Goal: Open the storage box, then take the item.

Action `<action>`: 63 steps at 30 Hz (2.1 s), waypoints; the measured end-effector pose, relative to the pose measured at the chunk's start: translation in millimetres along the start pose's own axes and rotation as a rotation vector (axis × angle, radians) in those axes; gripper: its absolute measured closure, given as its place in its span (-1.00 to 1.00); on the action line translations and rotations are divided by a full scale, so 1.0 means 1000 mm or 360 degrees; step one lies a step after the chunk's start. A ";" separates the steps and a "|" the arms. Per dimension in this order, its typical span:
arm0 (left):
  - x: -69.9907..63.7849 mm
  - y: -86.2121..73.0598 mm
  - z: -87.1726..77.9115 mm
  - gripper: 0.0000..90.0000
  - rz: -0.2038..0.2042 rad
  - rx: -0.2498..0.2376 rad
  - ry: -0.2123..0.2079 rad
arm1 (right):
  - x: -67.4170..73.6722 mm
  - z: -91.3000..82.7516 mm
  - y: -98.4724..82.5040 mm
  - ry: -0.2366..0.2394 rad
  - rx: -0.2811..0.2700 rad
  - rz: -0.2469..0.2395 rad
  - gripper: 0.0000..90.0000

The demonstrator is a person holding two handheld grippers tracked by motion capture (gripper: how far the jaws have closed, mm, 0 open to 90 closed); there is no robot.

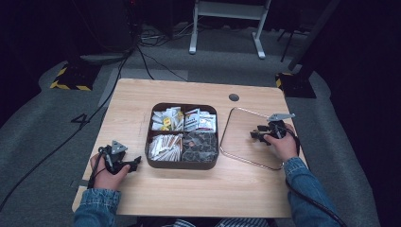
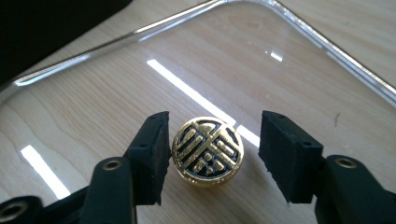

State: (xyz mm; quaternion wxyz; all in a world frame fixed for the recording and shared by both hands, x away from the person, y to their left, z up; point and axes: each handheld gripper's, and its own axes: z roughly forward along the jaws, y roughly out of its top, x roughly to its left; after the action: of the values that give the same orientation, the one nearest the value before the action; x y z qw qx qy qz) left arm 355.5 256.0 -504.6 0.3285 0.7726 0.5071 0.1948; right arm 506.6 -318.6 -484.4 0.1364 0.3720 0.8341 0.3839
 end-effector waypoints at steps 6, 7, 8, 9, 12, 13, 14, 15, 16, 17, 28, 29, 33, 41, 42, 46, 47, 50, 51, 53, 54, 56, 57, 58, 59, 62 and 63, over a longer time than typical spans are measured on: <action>0.000 0.000 0.000 -0.42 0.0001 0.0000 0.0001 | 0.003 -0.013 0.009 -0.0006 -0.0086 0.0010 -0.09; 0.000 0.000 0.000 -0.42 0.0003 0.0001 0.0001 | 0.004 -0.015 0.011 0.0001 -0.0098 0.0006 -0.09; 0.000 0.000 0.000 -0.42 0.0003 -0.0004 0.0004 | 0.006 -0.018 0.013 0.0006 -0.0112 0.0002 -0.10; 0.000 0.000 0.000 -0.42 0.0003 -0.0004 0.0005 | 0.007 -0.020 0.015 0.0012 -0.0120 -0.0001 -0.11; 0.000 0.000 0.000 -0.42 0.0003 -0.0003 0.0006 | 0.017 -0.030 0.024 0.0044 -0.0156 0.0009 -0.14; 0.000 0.000 0.000 -0.42 0.0005 -0.0004 0.0008 | 0.017 -0.030 0.024 0.0044 -0.0156 0.0009 -0.14; 0.000 0.000 0.000 -0.42 0.0003 -0.0003 0.0007 | 0.019 -0.032 0.026 0.0053 -0.0166 0.0013 -0.15; 0.000 0.000 0.000 -0.42 0.0006 -0.0004 0.0009 | 0.021 -0.035 0.028 0.0062 -0.0175 0.0019 -0.16; -0.001 0.000 0.000 -0.42 0.0001 -0.0004 0.0012 | 0.024 -0.038 0.029 0.0071 -0.0183 0.0027 -0.16; -0.001 0.000 0.000 -0.42 -0.0001 0.0002 0.0015 | 0.026 -0.041 0.030 0.0075 -0.0193 0.0032 -0.16; -0.003 0.000 -0.008 -0.36 -0.0043 0.0000 0.0054 | 0.063 -0.061 0.026 0.0134 -0.0292 0.0021 -0.17; -0.003 0.001 -0.009 -0.36 -0.0049 -0.0010 0.0056 | 0.065 -0.061 0.024 0.0144 -0.0301 0.0030 -0.17; -0.004 0.006 -0.013 -0.36 -0.0097 -0.0044 0.0038 | 0.070 -0.059 0.020 0.0171 -0.0307 0.0068 -0.18; -0.007 0.019 -0.022 -0.44 -0.0246 -0.0154 0.0054 | 0.071 -0.063 0.016 0.0150 -0.0315 0.0065 -0.19; -0.007 0.020 -0.024 -0.44 -0.0261 -0.0165 0.0036 | 0.071 -0.063 0.015 0.0151 -0.0316 0.0069 -0.19; -0.012 0.027 -0.032 -0.36 -0.0216 -0.0185 0.0047 | 0.070 -0.063 0.013 0.0150 -0.0320 0.0082 -0.19; -0.014 0.030 -0.034 -0.35 -0.0205 -0.0197 0.0043 | 0.070 -0.063 0.013 0.0157 -0.0323 0.0091 -0.19; -0.022 0.038 -0.041 -0.29 -0.0171 -0.0233 0.0015 | 0.071 -0.063 0.013 0.0160 -0.0325 0.0080 -0.19; -0.024 0.041 -0.042 -0.27 -0.0161 -0.0246 0.0003 | 0.072 -0.063 0.014 0.0158 -0.0324 0.0072 -0.19; -0.030 0.047 -0.045 -0.25 -0.0133 -0.0274 -0.0027 | 0.073 -0.063 0.014 0.0161 -0.0324 0.0064 -0.19; -0.033 0.049 -0.046 -0.23 -0.0120 -0.0287 -0.0046 | 0.073 -0.062 0.015 0.0163 -0.0327 0.0064 -0.19; -0.038 0.055 -0.047 -0.20 -0.0099 -0.0295 -0.0086 | 0.074 -0.062 0.015 0.0166 -0.0330 0.0061 -0.19; -0.040 0.056 -0.047 -0.18 -0.0106 -0.0298 -0.0097 | 0.075 -0.061 0.015 0.0171 -0.0328 0.0062 -0.19; -0.041 0.058 -0.046 -0.17 -0.0106 -0.0303 -0.0105 | 0.075 -0.061 0.015 0.0177 -0.0326 0.0063 -0.19; -0.043 0.060 -0.046 -0.17 -0.0108 -0.0307 -0.0114 | 0.076 -0.060 0.014 0.0177 -0.0321 0.0056 -0.19; -0.046 0.067 -0.043 -0.07 -0.0092 -0.0304 -0.0144 | 0.076 -0.060 0.013 0.0186 -0.0320 0.0062 -0.19; -0.049 0.069 -0.042 -0.05 -0.0079 -0.0301 -0.0154 | 0.076 -0.060 0.013 0.0190 -0.0324 0.0069 -0.20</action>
State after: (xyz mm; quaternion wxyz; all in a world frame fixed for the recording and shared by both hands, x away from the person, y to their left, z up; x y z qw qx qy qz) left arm 354.4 206.1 -424.5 0.4289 0.7338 0.4890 0.1961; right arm 430.4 -289.9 -430.1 0.1153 0.3508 0.7891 0.4909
